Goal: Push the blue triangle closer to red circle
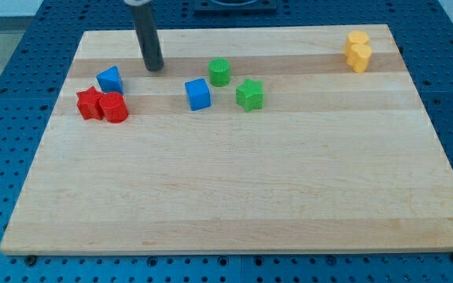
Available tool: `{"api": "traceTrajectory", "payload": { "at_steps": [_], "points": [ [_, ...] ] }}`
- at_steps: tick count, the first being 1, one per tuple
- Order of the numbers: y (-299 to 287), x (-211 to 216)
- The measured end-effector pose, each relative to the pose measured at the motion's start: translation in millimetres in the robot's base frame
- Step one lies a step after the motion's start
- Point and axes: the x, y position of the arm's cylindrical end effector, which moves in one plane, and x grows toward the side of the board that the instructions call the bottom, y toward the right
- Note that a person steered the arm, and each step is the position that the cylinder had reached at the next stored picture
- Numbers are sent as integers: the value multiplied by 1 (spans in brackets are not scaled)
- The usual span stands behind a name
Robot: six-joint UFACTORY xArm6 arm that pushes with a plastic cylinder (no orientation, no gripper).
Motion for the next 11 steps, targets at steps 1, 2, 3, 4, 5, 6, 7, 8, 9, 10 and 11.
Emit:
{"api": "traceTrajectory", "payload": {
  "at_steps": [1, 2, 3, 4, 5, 6, 7, 8, 9, 10, 11],
  "points": [
    [-5, -13],
    [-53, -60],
    [-92, -65],
    [-94, -45],
    [-91, -12],
    [-90, 1],
    [-86, 27],
    [-52, 50],
    [-23, 66],
    [3, 90],
    [4, 96]
  ]
}}
